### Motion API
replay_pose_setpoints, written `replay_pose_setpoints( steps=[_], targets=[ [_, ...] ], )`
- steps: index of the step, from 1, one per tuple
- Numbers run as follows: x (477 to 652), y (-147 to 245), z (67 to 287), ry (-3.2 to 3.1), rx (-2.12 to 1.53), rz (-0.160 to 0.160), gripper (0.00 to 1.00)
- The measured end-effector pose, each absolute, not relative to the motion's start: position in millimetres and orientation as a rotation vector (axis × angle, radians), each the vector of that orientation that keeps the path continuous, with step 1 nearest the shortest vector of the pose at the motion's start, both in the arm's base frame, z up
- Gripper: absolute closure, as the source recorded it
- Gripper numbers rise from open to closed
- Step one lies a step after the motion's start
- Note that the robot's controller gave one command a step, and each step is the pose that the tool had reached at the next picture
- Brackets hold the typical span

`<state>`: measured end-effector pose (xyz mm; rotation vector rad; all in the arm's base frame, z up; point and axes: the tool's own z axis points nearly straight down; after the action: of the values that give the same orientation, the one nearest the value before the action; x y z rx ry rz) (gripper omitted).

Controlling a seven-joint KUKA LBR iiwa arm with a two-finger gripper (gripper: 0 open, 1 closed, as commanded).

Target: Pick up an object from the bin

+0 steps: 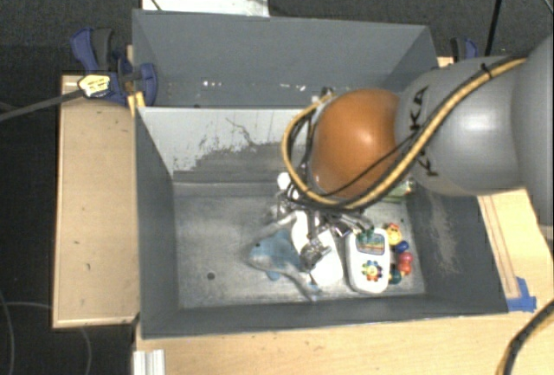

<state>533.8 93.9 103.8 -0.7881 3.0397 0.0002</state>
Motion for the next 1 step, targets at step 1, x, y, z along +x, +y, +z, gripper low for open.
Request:
replay_pose_setpoints(
  steps=[1],
  targets=[
    [529.4,85.3,77.3,3.105,-0.48,0.001,1.0]
  ],
)
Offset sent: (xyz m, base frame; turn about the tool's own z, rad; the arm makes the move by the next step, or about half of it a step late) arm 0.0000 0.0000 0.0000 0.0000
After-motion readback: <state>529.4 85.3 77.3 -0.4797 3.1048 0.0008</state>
